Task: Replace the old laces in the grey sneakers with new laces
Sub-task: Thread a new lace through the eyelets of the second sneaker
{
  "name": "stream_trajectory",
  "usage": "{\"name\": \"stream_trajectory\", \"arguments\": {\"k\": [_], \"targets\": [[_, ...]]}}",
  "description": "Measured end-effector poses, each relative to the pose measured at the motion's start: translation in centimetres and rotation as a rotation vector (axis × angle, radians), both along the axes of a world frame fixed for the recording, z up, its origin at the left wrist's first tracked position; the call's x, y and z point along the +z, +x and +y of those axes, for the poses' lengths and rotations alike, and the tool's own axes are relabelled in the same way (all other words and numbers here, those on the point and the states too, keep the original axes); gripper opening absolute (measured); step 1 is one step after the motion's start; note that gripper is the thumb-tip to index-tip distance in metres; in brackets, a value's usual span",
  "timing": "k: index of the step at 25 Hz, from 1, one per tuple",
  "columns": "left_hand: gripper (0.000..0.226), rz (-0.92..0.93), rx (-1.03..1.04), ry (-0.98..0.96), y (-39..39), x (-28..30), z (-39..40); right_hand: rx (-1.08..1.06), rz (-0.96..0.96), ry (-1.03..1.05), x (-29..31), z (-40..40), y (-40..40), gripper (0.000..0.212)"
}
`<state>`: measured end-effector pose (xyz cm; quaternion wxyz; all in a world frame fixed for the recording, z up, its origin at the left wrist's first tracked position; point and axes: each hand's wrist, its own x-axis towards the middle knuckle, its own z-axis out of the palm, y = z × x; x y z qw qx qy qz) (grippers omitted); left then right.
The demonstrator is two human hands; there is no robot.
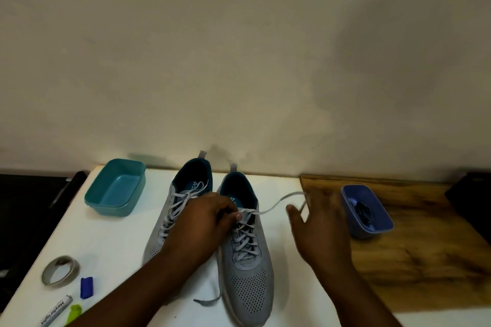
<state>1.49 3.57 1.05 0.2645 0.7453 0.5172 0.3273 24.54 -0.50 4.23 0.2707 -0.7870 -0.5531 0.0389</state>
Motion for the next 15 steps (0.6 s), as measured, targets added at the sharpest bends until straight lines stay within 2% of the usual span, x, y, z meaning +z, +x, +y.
{"name": "stream_trajectory", "arguments": {"k": [2, 4, 5, 7, 9, 12, 15], "targets": [[0.012, 0.022, -0.032, 0.001, 0.2, 0.0, -0.4, 0.178, 0.029, -0.167, -1.8, -0.1, -1.2, 0.045], [0.011, 0.038, -0.040, 0.011, 0.3, -0.1, -0.6, 0.366, 0.088, -0.247, -2.6, 0.0, -2.8, 0.039], [0.011, 0.042, -0.037, 0.011, 0.3, -0.2, -0.6, 0.416, 0.028, -0.235, -2.8, 0.1, -3.2, 0.033], [0.011, 0.040, -0.047, 0.009, 0.0, -0.4, -0.6, 0.410, -0.073, -0.192, -3.2, 0.5, -2.9, 0.019], [0.012, 0.060, -0.081, 0.003, -0.4, -0.6, -0.5, 0.408, -0.102, -0.182, -3.4, 0.8, -2.1, 0.013], [0.016, 0.040, -0.089, 0.010, -0.4, -0.7, -0.4, 0.465, 0.067, -0.196, -3.7, 0.7, -1.8, 0.014], [0.016, -0.016, -0.087, -0.013, -0.3, -0.7, -0.5, 0.484, 0.068, -0.167, -4.4, 0.7, -2.4, 0.006]]}}
